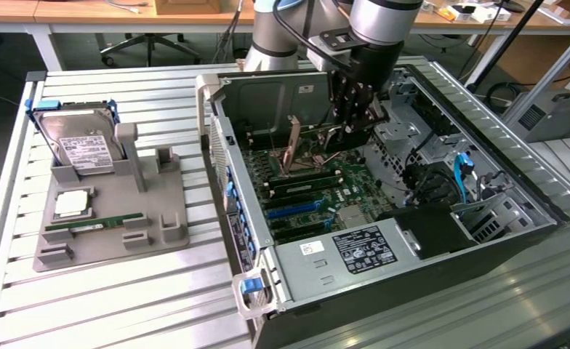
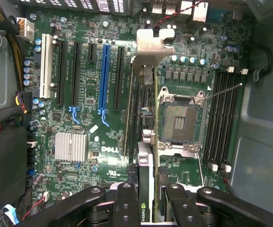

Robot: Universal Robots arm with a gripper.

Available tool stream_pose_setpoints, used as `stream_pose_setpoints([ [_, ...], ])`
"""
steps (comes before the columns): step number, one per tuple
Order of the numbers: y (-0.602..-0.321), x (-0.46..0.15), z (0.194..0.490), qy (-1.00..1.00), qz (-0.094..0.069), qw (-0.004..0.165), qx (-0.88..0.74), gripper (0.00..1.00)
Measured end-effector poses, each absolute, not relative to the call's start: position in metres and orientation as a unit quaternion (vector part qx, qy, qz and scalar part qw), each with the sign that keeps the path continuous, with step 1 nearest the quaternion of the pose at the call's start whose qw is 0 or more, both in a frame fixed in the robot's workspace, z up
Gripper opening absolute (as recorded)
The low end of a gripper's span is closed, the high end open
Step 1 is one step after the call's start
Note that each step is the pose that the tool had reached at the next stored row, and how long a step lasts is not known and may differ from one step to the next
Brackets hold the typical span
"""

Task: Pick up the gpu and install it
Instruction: 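Insert the gpu into the slot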

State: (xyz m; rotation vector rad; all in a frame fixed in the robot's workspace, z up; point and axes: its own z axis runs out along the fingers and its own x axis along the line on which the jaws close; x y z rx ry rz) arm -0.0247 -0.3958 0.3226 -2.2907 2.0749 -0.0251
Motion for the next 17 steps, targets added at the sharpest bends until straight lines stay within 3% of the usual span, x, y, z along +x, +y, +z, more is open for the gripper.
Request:
stream_pose_setpoints([
  [17, -0.3981, -0.0247, 0.3192, 0.671, -0.008, 0.025, -0.741, 0.27],
])
